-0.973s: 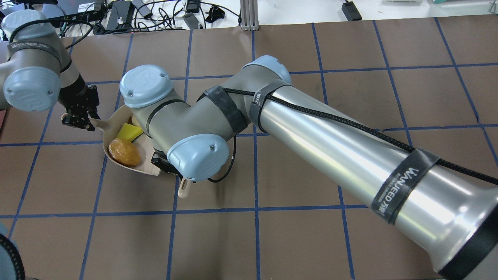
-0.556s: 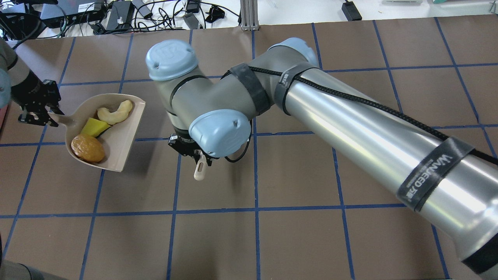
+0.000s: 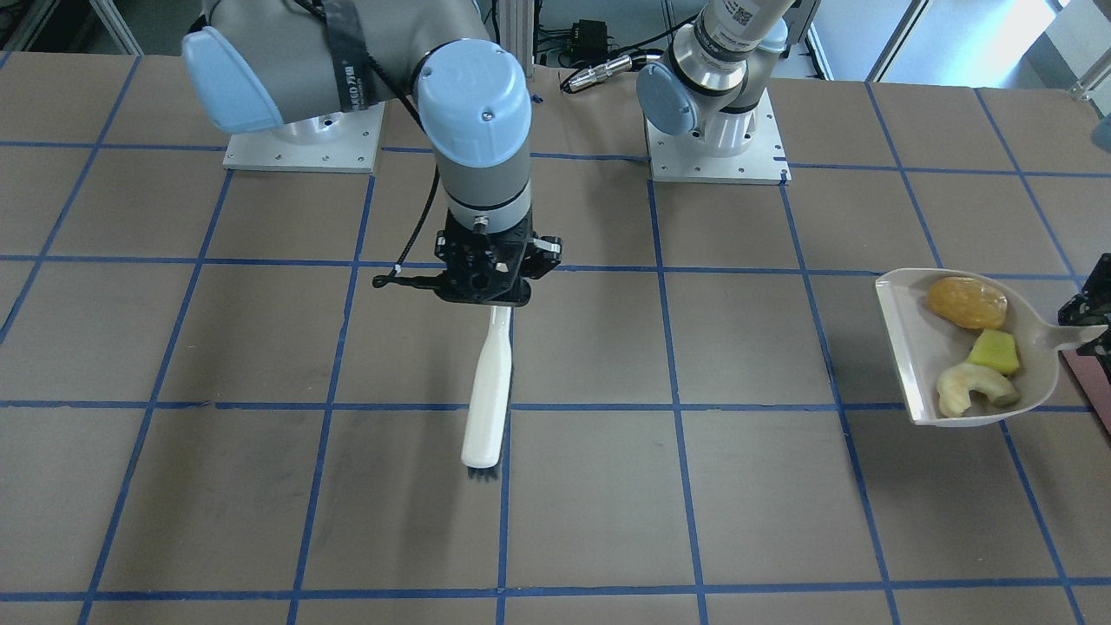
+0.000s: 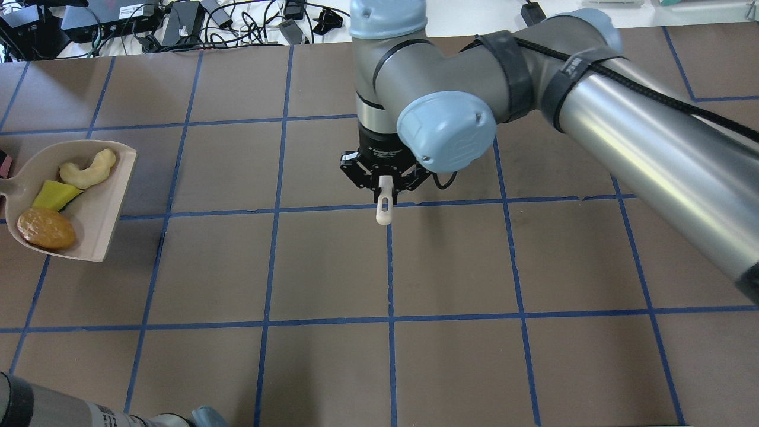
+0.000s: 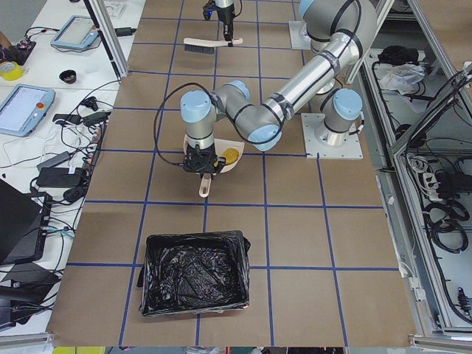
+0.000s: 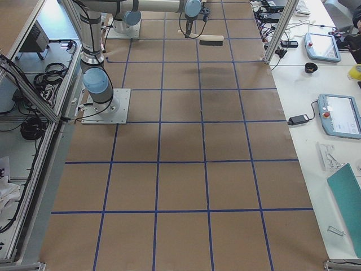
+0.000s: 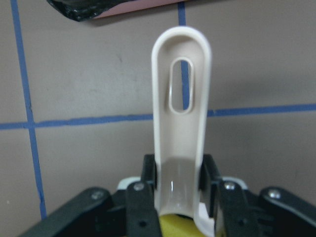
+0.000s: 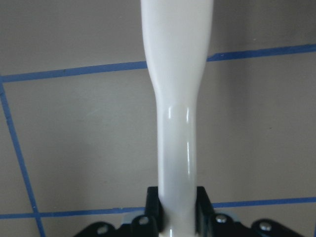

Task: Sweep and dump trash into bin
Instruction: 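Carry the loaded dustpan away with the left gripper while the right lifts the brush, then move the brush with the right gripper back toward its starting spot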

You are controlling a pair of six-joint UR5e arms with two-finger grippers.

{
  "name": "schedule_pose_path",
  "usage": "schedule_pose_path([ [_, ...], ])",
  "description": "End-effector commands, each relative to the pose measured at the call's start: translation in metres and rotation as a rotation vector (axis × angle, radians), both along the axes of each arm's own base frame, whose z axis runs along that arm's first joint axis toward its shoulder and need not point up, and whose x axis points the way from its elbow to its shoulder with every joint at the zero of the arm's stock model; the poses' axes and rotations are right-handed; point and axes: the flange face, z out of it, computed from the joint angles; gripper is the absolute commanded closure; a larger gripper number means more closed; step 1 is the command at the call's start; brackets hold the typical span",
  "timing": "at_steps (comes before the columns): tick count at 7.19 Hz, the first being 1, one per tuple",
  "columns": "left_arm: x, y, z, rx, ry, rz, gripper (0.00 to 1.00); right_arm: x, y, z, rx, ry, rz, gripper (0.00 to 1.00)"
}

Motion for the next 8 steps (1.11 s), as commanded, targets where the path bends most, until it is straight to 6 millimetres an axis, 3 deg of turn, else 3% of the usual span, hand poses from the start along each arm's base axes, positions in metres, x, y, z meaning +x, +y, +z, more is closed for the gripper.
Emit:
schedule_pose_path([
  [1,0.066,0.009,0.048,0.068,0.057,-0.038,1.00,-0.090,-0.041,0.001,-0.017,0.030,0.044,1.00],
  [2,0.103,0.010,0.078,0.072,0.062,-0.079,1.00,-0.138,-0.059,-0.001,-0.014,0.023,0.058,1.00],
  [3,0.137,0.007,0.077,0.072,0.068,-0.060,1.00,-0.186,-0.070,-0.006,-0.002,0.047,0.083,1.00],
  [4,0.158,0.001,0.070,0.071,0.068,-0.088,1.00,-0.218,-0.075,-0.011,0.009,0.060,0.095,1.00],
  [6,0.202,-0.006,0.074,0.049,0.021,-0.079,1.00,-0.249,-0.080,-0.013,0.014,0.083,0.113,1.00],
  [7,0.218,-0.011,0.076,0.050,-0.009,-0.073,1.00,-0.276,-0.084,-0.015,0.018,0.072,0.120,1.00],
  [8,0.242,-0.004,0.070,0.070,-0.037,-0.051,1.00,-0.301,-0.087,-0.016,0.019,0.062,0.133,1.00],
])
